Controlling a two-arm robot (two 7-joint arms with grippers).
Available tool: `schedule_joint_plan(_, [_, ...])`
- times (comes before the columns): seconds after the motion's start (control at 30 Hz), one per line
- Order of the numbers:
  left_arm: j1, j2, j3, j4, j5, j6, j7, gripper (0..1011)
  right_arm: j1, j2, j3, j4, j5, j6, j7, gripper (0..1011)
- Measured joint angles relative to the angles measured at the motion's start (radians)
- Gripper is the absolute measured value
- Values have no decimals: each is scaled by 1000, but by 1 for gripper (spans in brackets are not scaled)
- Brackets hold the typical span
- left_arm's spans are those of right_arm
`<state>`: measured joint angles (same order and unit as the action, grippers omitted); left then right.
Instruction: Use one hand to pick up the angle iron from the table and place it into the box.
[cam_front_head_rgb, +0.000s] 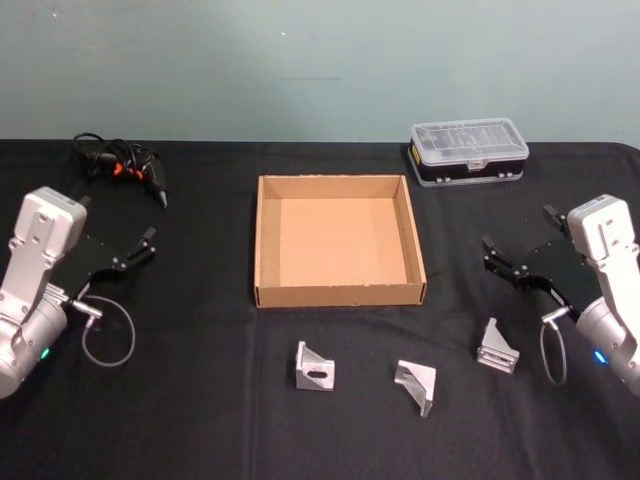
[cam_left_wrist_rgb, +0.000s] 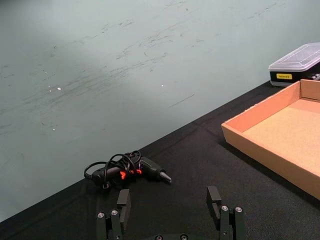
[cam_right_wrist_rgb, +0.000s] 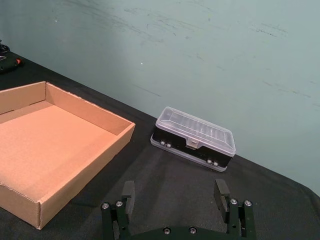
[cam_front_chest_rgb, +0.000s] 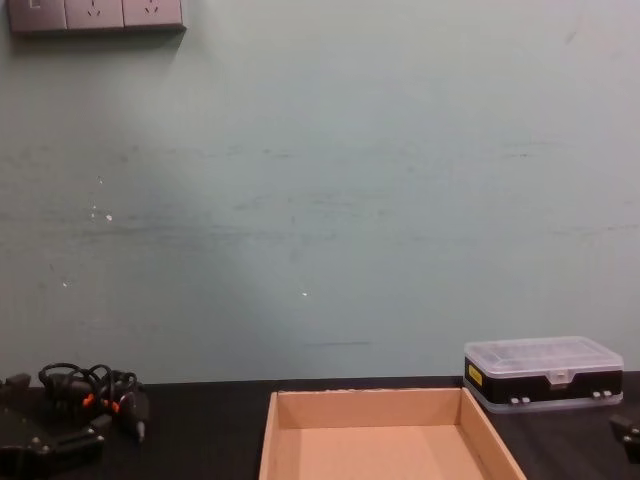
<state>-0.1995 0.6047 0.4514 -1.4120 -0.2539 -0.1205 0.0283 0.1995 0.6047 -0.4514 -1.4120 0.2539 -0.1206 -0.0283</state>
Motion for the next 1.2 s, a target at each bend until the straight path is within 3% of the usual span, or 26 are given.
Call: schedule_joint_plan(1.2, [0, 0, 0, 0, 0, 0, 0, 1000, 0, 0, 0, 0, 0, 0, 0, 1004])
